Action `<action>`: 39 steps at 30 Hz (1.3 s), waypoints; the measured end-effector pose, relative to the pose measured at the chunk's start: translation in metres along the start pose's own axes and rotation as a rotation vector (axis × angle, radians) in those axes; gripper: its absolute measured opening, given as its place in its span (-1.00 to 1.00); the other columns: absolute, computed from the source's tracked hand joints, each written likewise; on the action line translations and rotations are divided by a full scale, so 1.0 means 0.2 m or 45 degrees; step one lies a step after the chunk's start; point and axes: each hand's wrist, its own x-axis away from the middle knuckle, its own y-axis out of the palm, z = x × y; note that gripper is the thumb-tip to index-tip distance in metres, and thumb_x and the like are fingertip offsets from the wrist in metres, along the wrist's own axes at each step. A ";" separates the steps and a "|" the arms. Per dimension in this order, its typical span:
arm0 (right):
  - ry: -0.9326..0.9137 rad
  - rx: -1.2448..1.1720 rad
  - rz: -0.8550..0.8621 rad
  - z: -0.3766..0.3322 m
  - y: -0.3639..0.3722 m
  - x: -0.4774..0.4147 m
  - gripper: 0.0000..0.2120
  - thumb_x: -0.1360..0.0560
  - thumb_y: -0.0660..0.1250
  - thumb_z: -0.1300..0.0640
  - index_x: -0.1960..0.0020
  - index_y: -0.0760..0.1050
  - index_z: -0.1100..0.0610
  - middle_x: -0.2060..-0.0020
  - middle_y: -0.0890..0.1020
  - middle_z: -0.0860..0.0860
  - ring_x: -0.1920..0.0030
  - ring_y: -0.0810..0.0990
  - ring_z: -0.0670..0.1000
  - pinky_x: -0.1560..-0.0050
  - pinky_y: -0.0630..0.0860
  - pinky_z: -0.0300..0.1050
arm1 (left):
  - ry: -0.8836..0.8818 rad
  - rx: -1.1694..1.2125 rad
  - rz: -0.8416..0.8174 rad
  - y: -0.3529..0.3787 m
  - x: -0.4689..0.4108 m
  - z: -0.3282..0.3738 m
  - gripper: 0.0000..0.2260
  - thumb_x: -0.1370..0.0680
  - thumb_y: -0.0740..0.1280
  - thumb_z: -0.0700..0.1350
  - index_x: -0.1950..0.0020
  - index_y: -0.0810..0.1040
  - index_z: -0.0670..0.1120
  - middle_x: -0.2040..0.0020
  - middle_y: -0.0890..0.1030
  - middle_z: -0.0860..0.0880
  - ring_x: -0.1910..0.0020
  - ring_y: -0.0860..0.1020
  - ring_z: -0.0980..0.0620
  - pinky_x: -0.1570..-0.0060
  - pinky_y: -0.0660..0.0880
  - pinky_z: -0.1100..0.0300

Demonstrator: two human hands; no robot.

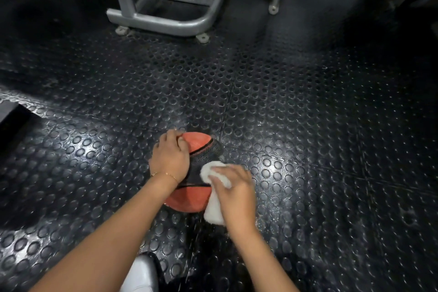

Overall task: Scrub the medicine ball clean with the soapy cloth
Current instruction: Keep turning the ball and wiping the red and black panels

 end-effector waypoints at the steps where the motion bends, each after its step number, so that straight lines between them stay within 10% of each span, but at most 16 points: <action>1: 0.182 -0.147 -0.008 0.00 -0.01 -0.04 -0.88 -0.43 0.38 0.15 0.05 0.62 0.01 0.06 0.55 -0.10 -0.03 0.49 -0.01 0.00 0.46 -0.12 | 0.029 -0.001 0.008 0.00 0.01 -0.01 -0.73 -0.62 0.06 -0.10 -0.24 0.41 -0.12 -0.25 0.45 -0.16 -0.18 0.43 -0.22 -0.14 0.37 -0.05; 5: 0.602 -0.413 0.044 0.04 -0.05 -0.17 -0.90 -0.47 0.34 0.13 0.02 0.58 0.06 0.11 0.61 -0.05 0.05 0.57 -0.01 0.09 0.40 -0.23 | 0.091 -0.021 -0.010 0.01 0.04 0.00 -0.72 -0.62 0.06 -0.09 -0.26 0.40 -0.13 -0.26 0.44 -0.14 -0.22 0.41 -0.19 -0.16 0.37 -0.06; 11: 0.196 -0.034 0.044 0.04 -0.03 -0.02 -0.84 -0.46 0.35 0.13 -0.03 0.61 0.06 0.07 0.53 -0.15 -0.03 0.42 -0.10 -0.01 0.33 -0.24 | 0.247 -0.088 -0.094 -0.02 0.03 0.00 -0.74 -0.62 0.07 -0.10 -0.26 0.40 -0.11 -0.26 0.43 -0.10 -0.22 0.41 -0.13 -0.14 0.38 -0.04; 16: 0.590 -0.157 0.038 0.08 -0.06 -0.21 -0.84 -0.49 0.31 0.12 -0.04 0.60 0.08 0.09 0.64 -0.05 0.12 0.58 -0.01 0.10 0.46 -0.15 | 0.294 -0.146 -0.155 -0.02 0.01 0.01 -0.73 -0.63 0.04 -0.06 -0.27 0.38 -0.08 -0.26 0.43 -0.07 -0.23 0.39 -0.10 -0.18 0.36 -0.02; 23: 0.147 -0.024 -0.140 -0.02 -0.05 -0.16 -0.82 -0.49 0.31 0.10 -0.06 0.61 0.06 -0.02 0.58 -0.07 -0.07 0.44 -0.06 -0.08 0.39 -0.11 | 0.371 -0.116 -0.229 -0.05 0.01 -0.04 -0.57 -0.53 -0.07 0.05 -0.27 0.38 -0.08 -0.24 0.44 -0.06 -0.23 0.40 -0.07 -0.18 0.37 0.00; 28: 0.449 -0.046 -0.036 0.09 -0.04 -0.28 -0.81 -0.50 0.30 0.14 -0.07 0.60 0.14 0.06 0.66 0.04 0.17 0.57 -0.04 0.29 0.38 -0.24 | 0.452 -0.152 -0.250 -0.06 0.04 -0.05 -0.56 -0.51 -0.08 0.05 -0.28 0.36 -0.06 -0.24 0.43 -0.04 -0.23 0.38 -0.04 -0.20 0.35 0.02; 34: 0.163 -0.144 -0.117 0.00 -0.03 -0.10 -0.85 -0.46 0.34 0.16 0.00 0.63 0.07 0.01 0.60 -0.08 -0.06 0.48 -0.04 -0.10 0.40 -0.14 | 0.522 -0.141 -0.291 -0.06 0.01 -0.08 -0.47 -0.48 -0.14 0.14 -0.28 0.36 -0.06 -0.26 0.42 -0.02 -0.27 0.35 -0.01 -0.24 0.33 0.05; 39: 0.395 -0.081 -0.015 0.09 -0.02 -0.25 -0.82 -0.50 0.30 0.14 -0.05 0.60 0.12 -0.01 0.60 0.05 0.01 0.55 0.03 0.05 0.44 -0.16 | 0.539 -0.114 -0.259 -0.06 0.03 -0.09 -0.41 -0.43 -0.18 0.17 -0.29 0.35 -0.06 -0.28 0.41 -0.03 -0.28 0.34 -0.01 -0.27 0.30 0.07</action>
